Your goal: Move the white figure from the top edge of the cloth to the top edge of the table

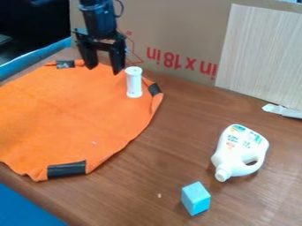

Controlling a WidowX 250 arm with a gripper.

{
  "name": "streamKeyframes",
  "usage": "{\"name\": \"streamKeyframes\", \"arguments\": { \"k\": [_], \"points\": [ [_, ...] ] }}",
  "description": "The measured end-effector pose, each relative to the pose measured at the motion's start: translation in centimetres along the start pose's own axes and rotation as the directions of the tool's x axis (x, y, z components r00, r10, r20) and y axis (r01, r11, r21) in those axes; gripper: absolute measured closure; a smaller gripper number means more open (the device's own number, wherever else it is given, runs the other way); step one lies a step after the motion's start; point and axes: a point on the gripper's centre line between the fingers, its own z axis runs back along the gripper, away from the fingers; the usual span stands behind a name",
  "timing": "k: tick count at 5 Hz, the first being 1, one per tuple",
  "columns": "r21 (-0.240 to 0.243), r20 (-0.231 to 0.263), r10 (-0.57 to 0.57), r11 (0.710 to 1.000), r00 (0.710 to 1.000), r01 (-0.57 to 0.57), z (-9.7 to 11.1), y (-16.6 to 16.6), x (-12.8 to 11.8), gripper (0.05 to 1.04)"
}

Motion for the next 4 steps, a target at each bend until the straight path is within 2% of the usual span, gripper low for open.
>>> {"name": "streamKeyframes", "arguments": {
  "k": [2, 4],
  "points": [
    [-0.035, -0.038, -0.048, 0.998, 0.998, 0.047, 0.3, -2.3, 0.0, 0.083],
    [-0.033, -0.054, -0.05, 0.998, 0.997, 0.048, -1.1, -2.8, 1.1, 0.083]
  ]
}}
